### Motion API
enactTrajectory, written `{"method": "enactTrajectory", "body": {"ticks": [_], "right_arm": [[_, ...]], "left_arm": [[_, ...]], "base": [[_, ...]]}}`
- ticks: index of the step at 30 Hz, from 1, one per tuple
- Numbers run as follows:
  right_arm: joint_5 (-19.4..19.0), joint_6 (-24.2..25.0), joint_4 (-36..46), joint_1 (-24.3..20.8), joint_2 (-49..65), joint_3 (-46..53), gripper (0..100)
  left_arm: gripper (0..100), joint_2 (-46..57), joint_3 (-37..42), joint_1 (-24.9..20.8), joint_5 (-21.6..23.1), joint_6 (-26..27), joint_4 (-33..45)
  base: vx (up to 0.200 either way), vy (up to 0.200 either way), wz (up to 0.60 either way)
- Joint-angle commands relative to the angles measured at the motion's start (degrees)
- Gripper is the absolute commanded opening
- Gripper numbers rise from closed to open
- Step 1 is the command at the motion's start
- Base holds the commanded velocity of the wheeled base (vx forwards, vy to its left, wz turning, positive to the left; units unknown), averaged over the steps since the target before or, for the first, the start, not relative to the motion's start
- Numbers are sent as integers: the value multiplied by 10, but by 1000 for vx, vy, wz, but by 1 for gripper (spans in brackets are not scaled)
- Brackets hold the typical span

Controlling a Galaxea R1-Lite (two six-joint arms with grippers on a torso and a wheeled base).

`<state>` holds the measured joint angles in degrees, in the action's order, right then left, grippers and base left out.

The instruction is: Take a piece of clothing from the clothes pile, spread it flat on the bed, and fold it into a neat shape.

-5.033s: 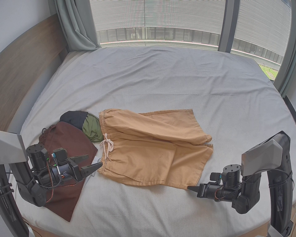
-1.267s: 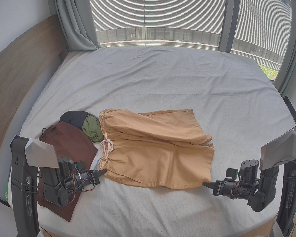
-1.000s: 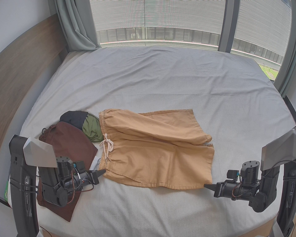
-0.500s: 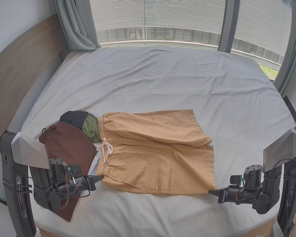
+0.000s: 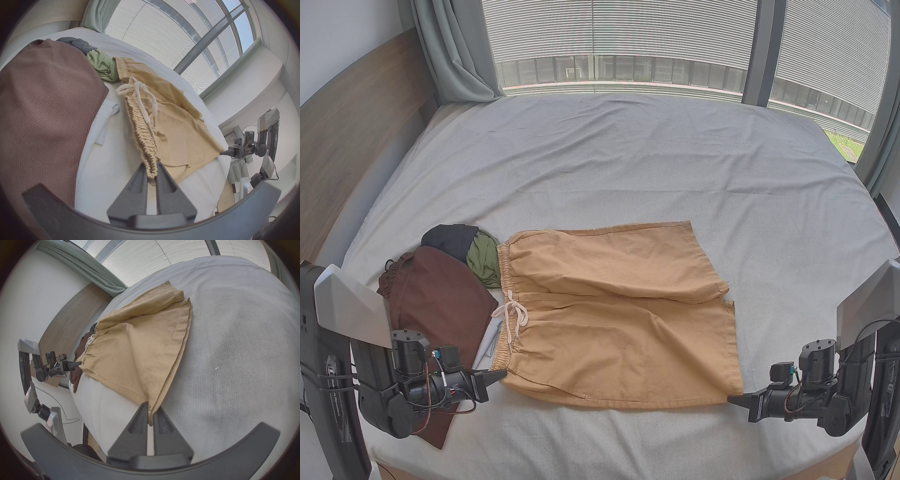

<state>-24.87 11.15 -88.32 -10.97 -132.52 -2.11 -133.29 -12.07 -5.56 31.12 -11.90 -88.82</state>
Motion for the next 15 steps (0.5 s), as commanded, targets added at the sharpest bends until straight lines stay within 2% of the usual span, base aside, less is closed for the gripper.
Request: {"method": "enactTrajectory", "body": {"ticks": [1, 5, 15], "right_arm": [[-2, -10, 0, 3, -5, 10, 0], [-3, -15, 0, 3, -8, 11, 0], [-14, -40, 1, 9, -12, 19, 0]], "left_arm": [[0, 22, 20, 2, 6, 0, 1], [0, 24, 34, 2, 6, 3, 1], [0, 22, 54, 17, 15, 50, 1]], "base": [[0, 0, 0], [0, 0, 0], [0, 0, 0]]}}
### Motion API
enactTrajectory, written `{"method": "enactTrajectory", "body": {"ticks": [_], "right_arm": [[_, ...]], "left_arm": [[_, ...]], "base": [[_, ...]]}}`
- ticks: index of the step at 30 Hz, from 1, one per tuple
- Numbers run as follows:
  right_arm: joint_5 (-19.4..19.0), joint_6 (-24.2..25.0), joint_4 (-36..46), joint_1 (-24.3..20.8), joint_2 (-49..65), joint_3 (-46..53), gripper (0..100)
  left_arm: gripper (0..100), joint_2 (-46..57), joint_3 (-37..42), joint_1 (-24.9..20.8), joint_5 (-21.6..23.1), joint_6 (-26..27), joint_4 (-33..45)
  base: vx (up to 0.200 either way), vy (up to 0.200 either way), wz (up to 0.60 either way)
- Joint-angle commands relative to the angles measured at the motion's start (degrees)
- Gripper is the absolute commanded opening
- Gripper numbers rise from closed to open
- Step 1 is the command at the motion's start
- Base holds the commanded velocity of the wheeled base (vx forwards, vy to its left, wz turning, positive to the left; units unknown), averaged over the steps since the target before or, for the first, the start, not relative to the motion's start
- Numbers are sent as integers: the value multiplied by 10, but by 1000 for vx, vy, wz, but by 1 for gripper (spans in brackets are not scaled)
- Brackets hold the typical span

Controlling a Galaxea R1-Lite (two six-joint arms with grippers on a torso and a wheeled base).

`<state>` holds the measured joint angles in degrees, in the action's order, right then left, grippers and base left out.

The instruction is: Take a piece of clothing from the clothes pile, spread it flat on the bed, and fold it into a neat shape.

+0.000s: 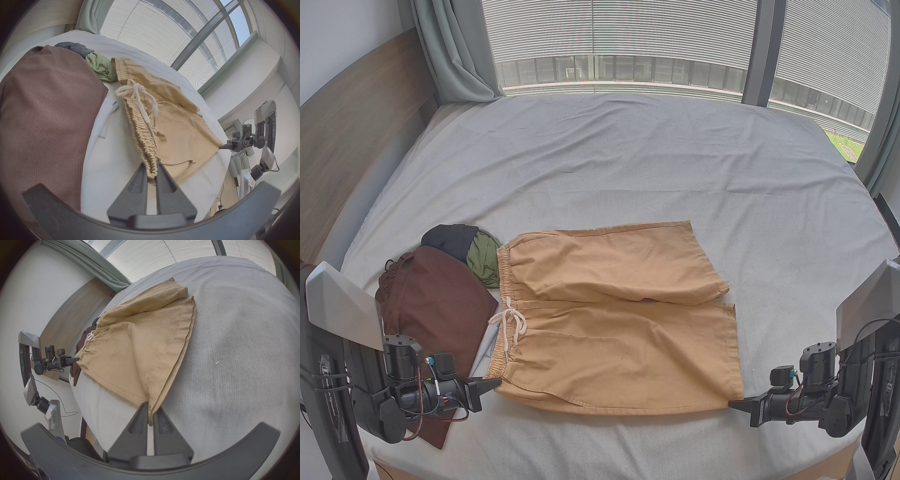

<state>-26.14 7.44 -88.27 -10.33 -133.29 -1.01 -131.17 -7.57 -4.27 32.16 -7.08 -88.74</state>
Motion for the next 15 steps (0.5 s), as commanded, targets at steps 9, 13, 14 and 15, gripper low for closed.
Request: {"method": "enactTrajectory", "body": {"ticks": [9, 13, 14, 15], "right_arm": [[-2, -8, 0, 7, -6, 9, 0], [-8, -21, 0, 7, -6, 9, 0], [-10, -23, 1, 8, -6, 9, 0], [-13, -27, 1, 11, -6, 9, 0]], "left_arm": [[0, 1, 24, 8, 15, 19, 0], [0, -4, 33, 12, 21, 44, 0], [0, -5, 34, 12, 23, 46, 0], [0, -5, 34, 12, 24, 49, 0]], "base": [[0, 0, 0], [0, 0, 0], [0, 0, 0], [0, 0, 0]]}}
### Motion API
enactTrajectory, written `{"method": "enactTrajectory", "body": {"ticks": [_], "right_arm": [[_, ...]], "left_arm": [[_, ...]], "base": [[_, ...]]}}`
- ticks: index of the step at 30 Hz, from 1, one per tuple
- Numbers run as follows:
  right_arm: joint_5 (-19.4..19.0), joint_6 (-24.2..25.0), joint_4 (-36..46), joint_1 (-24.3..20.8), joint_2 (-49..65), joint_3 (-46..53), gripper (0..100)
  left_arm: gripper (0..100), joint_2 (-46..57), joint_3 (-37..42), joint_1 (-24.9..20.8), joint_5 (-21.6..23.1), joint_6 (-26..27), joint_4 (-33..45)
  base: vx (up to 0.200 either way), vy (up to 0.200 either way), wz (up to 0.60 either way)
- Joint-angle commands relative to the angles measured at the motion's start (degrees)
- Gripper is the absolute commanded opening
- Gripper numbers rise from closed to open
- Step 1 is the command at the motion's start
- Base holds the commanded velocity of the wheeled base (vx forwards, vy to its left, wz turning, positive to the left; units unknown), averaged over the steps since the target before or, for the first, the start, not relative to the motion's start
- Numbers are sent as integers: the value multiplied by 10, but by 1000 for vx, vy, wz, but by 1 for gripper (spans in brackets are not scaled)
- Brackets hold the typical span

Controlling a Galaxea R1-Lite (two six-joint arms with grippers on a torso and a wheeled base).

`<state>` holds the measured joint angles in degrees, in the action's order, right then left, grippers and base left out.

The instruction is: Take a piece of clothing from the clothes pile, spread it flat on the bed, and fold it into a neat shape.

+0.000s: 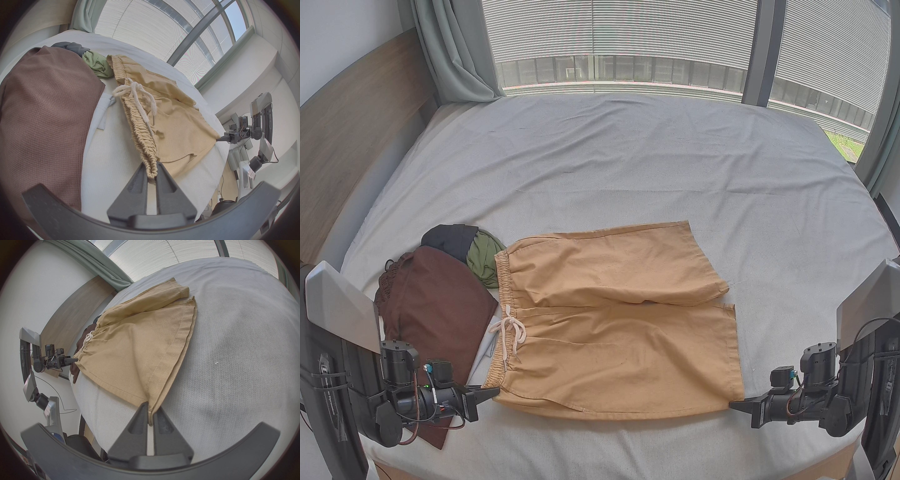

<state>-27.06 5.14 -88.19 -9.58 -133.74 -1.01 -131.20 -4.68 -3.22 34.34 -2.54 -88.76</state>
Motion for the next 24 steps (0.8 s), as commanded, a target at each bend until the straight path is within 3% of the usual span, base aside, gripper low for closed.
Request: {"method": "enactTrajectory", "body": {"ticks": [1, 24], "right_arm": [[-4, -7, 1, 6, -1, 9, 0], [-16, -16, -1, 8, 21, 9, 0]], "left_arm": [[0, -5, 6, 1, 3, 4, 0], [0, 5, 10, 2, 4, 4, 0]], "base": [[0, 0, 0], [0, 0, 0]]}}
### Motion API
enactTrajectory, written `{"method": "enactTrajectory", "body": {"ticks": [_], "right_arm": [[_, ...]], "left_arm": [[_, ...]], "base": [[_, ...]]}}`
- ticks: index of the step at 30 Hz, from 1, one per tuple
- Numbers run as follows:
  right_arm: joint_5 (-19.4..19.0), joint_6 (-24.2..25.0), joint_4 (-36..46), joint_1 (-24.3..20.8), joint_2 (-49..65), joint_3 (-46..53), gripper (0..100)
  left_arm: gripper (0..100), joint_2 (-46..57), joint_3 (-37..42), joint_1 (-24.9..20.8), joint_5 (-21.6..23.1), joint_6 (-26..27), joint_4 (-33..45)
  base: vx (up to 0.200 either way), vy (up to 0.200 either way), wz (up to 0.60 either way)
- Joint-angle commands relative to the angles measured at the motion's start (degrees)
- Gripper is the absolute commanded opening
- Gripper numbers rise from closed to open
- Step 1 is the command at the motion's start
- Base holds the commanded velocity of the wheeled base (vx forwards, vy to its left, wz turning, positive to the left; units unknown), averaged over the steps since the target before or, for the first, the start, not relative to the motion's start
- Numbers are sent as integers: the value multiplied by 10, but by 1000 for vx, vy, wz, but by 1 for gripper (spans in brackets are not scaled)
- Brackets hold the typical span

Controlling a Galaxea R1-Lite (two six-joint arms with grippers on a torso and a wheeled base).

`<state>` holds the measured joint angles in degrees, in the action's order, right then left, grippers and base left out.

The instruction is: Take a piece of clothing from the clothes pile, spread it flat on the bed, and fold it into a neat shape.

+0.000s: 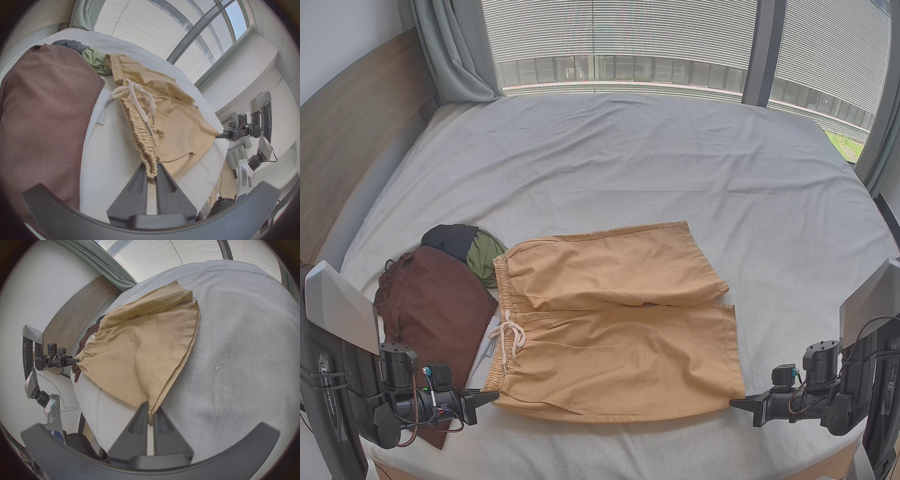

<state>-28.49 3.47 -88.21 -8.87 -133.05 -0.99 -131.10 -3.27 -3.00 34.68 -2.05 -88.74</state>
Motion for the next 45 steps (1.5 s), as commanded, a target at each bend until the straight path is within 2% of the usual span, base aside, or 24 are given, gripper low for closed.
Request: {"method": "enactTrajectory", "body": {"ticks": [1, 17, 23, 37, 39, 45], "right_arm": [[-4, 0, -1, 1, 17, 8, 0], [-30, 14, -1, 4, 96, 4, 0], [-33, 37, 0, 4, 140, 4, 0], [-42, 42, 1, 4, 196, 5, 0], [-53, 43, 1, 4, 209, 7, 0], [-53, 48, 1, 4, 225, 5, 0]], "left_arm": [[0, 8, -7, 0, 1, -1, 0], [0, 71, -60, -30, -1, -71, 0], [0, 84, -111, -29, -1, -111, 0], [0, 78, -167, -4, 1, -117, 0], [0, 79, -176, -1, 0, -124, 0], [0, 85, -191, 0, -3, -153, -1]], "base": [[0, 0, 0], [0, 0, 0], [0, 0, 0], [0, 0, 0], [0, 0, 0], [0, 0, 0]]}}
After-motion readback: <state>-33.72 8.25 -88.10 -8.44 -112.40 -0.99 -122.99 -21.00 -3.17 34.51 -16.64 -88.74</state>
